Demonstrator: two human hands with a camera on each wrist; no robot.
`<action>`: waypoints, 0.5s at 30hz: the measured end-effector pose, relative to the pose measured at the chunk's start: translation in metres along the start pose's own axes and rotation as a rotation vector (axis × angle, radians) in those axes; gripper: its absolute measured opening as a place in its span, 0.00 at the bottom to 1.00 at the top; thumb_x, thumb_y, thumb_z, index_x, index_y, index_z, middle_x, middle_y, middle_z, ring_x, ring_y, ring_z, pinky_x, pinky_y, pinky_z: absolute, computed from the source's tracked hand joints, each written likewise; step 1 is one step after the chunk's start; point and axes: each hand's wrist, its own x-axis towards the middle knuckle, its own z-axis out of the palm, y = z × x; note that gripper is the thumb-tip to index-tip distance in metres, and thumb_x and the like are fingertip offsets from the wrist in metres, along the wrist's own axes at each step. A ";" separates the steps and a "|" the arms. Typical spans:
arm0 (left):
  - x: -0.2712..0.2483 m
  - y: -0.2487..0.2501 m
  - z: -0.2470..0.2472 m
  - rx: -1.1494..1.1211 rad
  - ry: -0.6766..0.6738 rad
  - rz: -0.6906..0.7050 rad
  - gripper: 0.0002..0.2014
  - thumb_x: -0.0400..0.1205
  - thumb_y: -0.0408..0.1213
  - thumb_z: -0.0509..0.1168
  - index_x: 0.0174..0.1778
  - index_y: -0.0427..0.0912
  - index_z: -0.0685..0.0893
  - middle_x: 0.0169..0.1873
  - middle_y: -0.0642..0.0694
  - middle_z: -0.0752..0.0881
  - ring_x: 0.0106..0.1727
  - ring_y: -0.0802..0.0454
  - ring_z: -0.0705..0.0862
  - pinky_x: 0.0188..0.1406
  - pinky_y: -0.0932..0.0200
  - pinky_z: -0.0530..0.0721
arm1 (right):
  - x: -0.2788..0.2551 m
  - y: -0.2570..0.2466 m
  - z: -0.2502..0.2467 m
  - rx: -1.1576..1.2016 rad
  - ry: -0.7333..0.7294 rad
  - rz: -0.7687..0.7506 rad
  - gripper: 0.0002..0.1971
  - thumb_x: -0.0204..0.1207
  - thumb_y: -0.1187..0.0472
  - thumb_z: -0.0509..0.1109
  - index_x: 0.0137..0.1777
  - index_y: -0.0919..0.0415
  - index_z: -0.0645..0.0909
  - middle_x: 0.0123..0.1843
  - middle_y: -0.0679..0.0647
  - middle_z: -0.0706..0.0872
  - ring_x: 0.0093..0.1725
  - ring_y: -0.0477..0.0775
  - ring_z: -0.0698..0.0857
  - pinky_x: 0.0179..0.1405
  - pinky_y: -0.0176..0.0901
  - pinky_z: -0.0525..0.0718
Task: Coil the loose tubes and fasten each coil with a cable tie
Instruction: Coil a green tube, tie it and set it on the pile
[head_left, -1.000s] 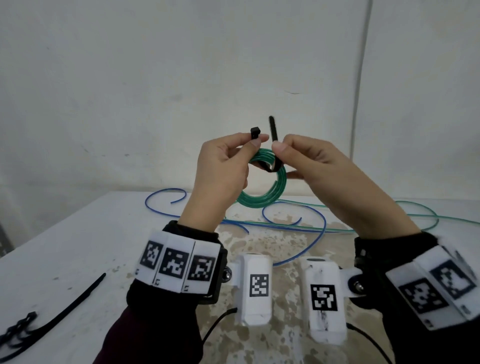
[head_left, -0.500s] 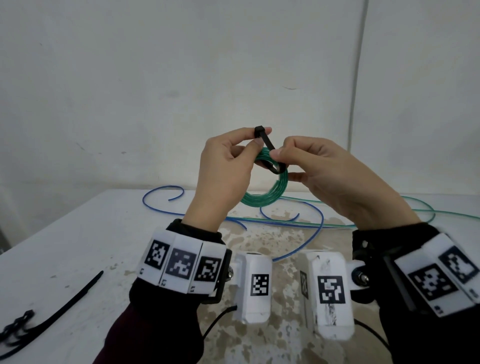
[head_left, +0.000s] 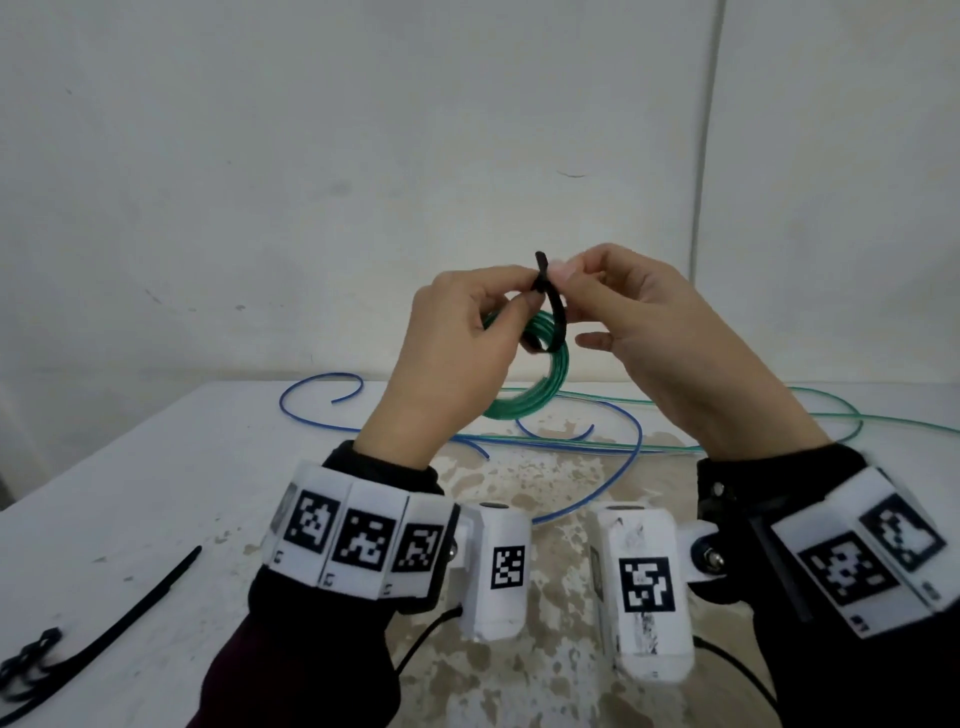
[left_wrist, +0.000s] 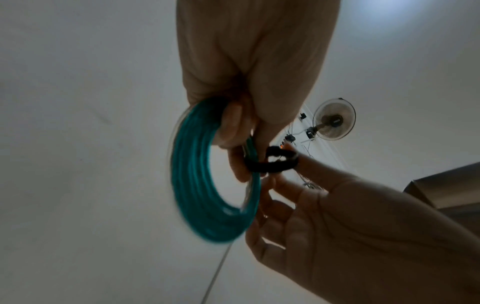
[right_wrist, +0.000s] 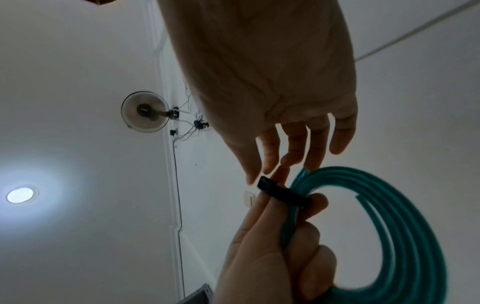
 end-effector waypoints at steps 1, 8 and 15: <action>0.000 0.000 -0.003 0.002 -0.039 -0.010 0.10 0.83 0.32 0.63 0.47 0.48 0.90 0.26 0.44 0.87 0.17 0.59 0.68 0.20 0.68 0.62 | 0.000 0.001 0.000 0.008 0.019 0.004 0.08 0.79 0.50 0.67 0.40 0.50 0.81 0.37 0.43 0.85 0.41 0.44 0.82 0.46 0.40 0.76; -0.002 0.004 -0.007 -0.019 -0.167 -0.052 0.03 0.83 0.34 0.64 0.44 0.43 0.82 0.18 0.50 0.80 0.20 0.51 0.64 0.24 0.59 0.64 | 0.003 0.001 -0.008 0.070 0.033 0.039 0.07 0.75 0.60 0.72 0.35 0.50 0.82 0.37 0.44 0.84 0.39 0.44 0.79 0.46 0.39 0.74; -0.005 0.009 -0.002 -0.113 -0.367 -0.046 0.09 0.87 0.35 0.59 0.46 0.40 0.84 0.22 0.48 0.79 0.19 0.57 0.65 0.20 0.68 0.65 | 0.007 0.001 -0.027 0.182 0.312 -0.005 0.11 0.77 0.63 0.70 0.35 0.51 0.76 0.39 0.45 0.81 0.39 0.45 0.79 0.45 0.39 0.75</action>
